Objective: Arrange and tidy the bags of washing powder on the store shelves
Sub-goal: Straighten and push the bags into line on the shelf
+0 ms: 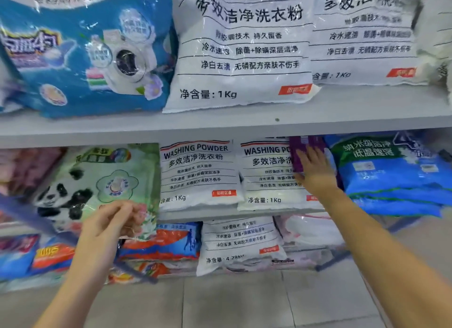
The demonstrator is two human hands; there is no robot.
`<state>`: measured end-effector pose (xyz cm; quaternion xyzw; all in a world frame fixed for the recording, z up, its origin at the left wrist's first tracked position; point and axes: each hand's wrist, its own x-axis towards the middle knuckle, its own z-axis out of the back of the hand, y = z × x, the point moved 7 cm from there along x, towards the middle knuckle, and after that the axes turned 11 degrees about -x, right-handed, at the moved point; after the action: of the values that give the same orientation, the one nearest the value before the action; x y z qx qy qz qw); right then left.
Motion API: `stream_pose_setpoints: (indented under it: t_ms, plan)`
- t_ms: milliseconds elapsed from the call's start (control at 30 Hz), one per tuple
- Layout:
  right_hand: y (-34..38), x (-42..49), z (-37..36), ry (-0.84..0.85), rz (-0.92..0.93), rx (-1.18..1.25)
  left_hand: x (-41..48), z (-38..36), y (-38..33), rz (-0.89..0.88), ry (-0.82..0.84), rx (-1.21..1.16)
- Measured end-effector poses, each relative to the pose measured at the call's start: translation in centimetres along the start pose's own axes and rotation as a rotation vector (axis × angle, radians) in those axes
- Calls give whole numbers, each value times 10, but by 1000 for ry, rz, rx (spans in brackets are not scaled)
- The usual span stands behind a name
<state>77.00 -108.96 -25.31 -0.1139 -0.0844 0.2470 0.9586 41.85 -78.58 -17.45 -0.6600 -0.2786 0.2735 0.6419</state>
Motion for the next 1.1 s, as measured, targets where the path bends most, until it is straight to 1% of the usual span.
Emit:
stream_pose_setpoints:
  t_ms: [33, 67, 133, 200, 233, 267, 333, 367, 467, 533, 600, 667, 733, 800, 867, 900, 933, 1000, 1033, 1100]
  plan:
    - [-6, 5, -10, 86, -3, -35, -1, -3, -1, -4, -4, -12]
    - [-14, 9, -16, 105, -8, -70, -1, -5, -2, -13, -2, -13]
    - [-20, 14, -20, 67, 7, -136, -1, -10, -3, -29, 10, 3]
    - [-16, 16, -8, -55, 2, -76, -1, -12, -3, -35, 26, 16]
    - [-16, 14, 0, -109, -47, 16, -1, -13, -3, -35, 35, 19]
    - [-19, 13, 9, -152, -139, 127, -1, -13, -4, -39, 44, 21]
    - [-31, 8, 19, -166, -335, 338, -3, -15, -5, -48, 67, 28]
    - [-35, 3, 24, -209, -404, 464, -3, -14, -5, -48, 73, 24]
    - [-41, -20, 48, -382, -526, 873, -2, -12, -2, -33, 82, -1]
    - [-37, -40, 63, -426, -595, 1099, 0, -13, 4, -15, 101, 0]
    - [-26, -61, 76, -396, -695, 1307, 1, -16, 8, 7, 133, -30]
    - [-4, -79, 90, -331, -729, 1499, 0, -25, 10, 18, 182, -33]
    - [23, -93, 102, -229, -687, 1634, -6, -38, 12, 41, 236, 3]
    - [54, -103, 111, -82, -627, 1824, -12, -54, 16, 71, 341, 35]
    - [83, -111, 118, 49, -602, 1994, -15, -71, 25, 150, 476, 69]
    - [94, -114, 121, 95, -594, 2037, -18, -78, 30, 211, 522, 55]
    - [104, -117, 124, 137, -582, 2061, -22, -84, 33, 297, 552, -9]
    - [121, -124, 130, 194, -555, 2106, -31, -93, 39, 469, 567, -262]
    - [128, -128, 132, 204, -548, 2137, -35, -95, 38, 522, 560, -418]
    - [136, -133, 134, 170, -573, 2223, -44, -94, 33, 560, 535, -727]
